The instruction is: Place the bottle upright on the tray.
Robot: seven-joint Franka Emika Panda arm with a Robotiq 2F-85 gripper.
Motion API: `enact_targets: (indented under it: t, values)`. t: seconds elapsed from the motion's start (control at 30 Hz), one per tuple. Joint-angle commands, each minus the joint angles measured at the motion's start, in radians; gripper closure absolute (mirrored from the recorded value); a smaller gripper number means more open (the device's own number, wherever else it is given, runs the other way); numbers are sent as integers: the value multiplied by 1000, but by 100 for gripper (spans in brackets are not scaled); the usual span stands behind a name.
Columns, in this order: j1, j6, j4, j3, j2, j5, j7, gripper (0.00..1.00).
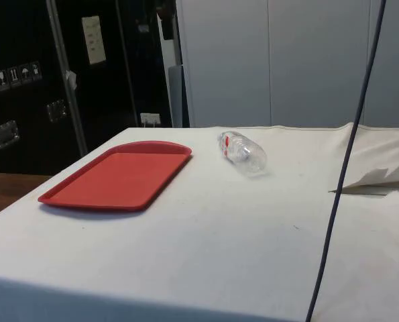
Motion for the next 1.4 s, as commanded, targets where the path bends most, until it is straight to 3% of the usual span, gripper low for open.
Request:
enact_targets:
  t: [0.0, 0.63, 0.9, 0.93, 1.17, 1.27, 1.3, 1.37]
  values:
    - [0, 11, -8, 0, 1, 1, 4, 0]
    - [0, 11, -25, 1, 5, 0, 4, 0]
    - [-1, 75, -66, 0, 8, -4, 7, 0]
    - [-1, 56, -56, 0, 12, 0, 3, 0]
    - [-1, 142, -116, 0, 0, -4, 7, 0]
    - [-1, 166, -135, 0, -3, -3, 6, 0]
    - [-1, 147, -123, 0, 4, 0, 3, 0]
    - [-1, 180, -147, 0, -4, -3, 6, 0]
